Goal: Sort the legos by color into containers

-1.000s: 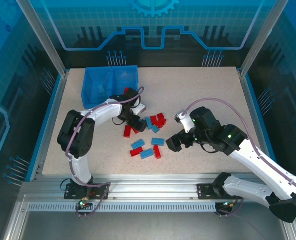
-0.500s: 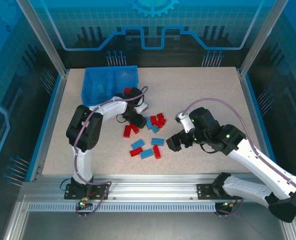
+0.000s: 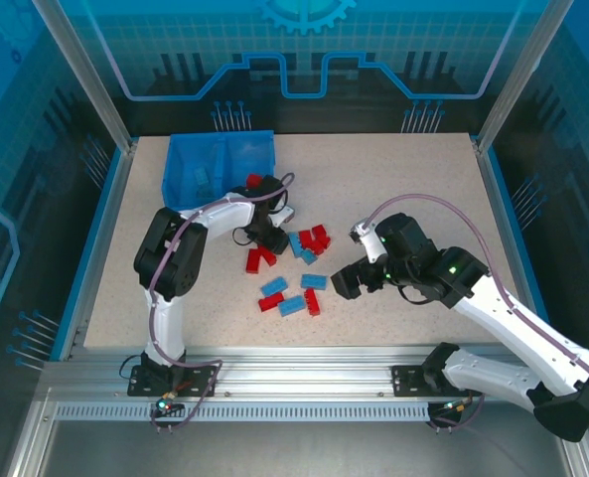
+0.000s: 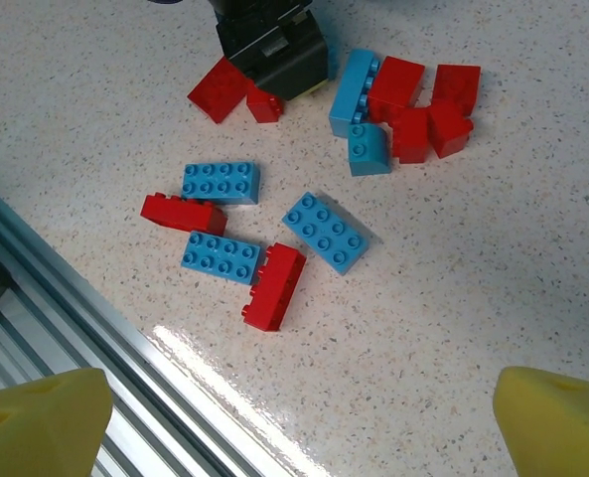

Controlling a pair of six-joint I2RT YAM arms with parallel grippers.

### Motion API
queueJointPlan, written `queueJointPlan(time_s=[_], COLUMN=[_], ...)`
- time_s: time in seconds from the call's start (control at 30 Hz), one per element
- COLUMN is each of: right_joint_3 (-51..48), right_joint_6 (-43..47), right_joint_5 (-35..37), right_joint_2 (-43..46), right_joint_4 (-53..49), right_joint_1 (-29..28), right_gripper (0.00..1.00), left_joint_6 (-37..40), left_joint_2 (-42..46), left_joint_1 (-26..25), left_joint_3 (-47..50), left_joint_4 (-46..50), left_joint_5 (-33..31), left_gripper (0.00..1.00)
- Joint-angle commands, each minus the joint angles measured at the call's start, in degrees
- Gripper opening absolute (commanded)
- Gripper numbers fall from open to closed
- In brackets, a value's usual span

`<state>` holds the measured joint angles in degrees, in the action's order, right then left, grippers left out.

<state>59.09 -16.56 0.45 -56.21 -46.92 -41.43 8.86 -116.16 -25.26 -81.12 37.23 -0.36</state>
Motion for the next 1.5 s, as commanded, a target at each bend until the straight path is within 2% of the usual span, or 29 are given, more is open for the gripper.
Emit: queueJointPlan(time_s=[0.0, 0.2, 0.33, 0.43, 0.6, 0.73, 0.9, 1.07, 1.27, 1.47], right_joint_3=[1.20, 1.49, 1.78, 1.82, 1.65, 1.46, 1.69, 1.54, 0.51, 0.21], right_joint_6=[-1.37, -1.72, -2.07, -2.42, -3.34, -4.13, -5.32, -7.14, -8.57, -8.27], right_joint_5=[1.66, 2.89, 2.97, 2.90, 3.12, 3.42, 3.78, 4.38, 4.94, 4.90], right_joint_2=[0.87, 1.80, 1.89, 2.15, 3.32, 5.06, 7.45, 10.33, 12.45, 11.25], right_joint_4=[-0.39, -0.08, 0.05, 0.11, -0.37, -1.07, -2.44, -3.61, -3.12, -1.35], right_joint_1=[0.77, 0.91, 0.92, 0.91, 0.91, 0.96, 0.91, 0.93, 0.94, 0.91], right_gripper=[1.00, 1.00, 1.00, 1.00, 1.00, 1.00, 1.00, 1.00, 1.00, 1.00], left_joint_6=[-2.08, -2.97, -3.82, -7.31, -17.03, -23.48, -29.64, -33.40, -35.38, -36.28], left_joint_2=[6.12, 17.72, 23.29, 24.41, 19.65, 9.96, -4.75, -12.54, -11.43, -2.85], left_joint_1=[-0.63, -0.58, 0.88, 5.44, 16.87, 23.29, 27.24, 28.33, 28.42, 28.40], left_joint_3=[1.46, 2.93, 0.89, -1.72, -8.63, -17.83, -32.33, -41.00, -39.94, -30.89], left_joint_4=[0.48, -0.85, -1.81, -3.44, -3.77, -0.18, 7.54, 11.07, 10.04, 5.09], left_joint_5=[2.91, 1.76, -4.00, -9.49, -11.78, -11.67, -11.28, -12.56, -13.48, -12.55], left_gripper=[0.41, 0.40, 0.41, 0.41, 0.41, 0.40, 0.41, 0.48, 0.55, 0.69])
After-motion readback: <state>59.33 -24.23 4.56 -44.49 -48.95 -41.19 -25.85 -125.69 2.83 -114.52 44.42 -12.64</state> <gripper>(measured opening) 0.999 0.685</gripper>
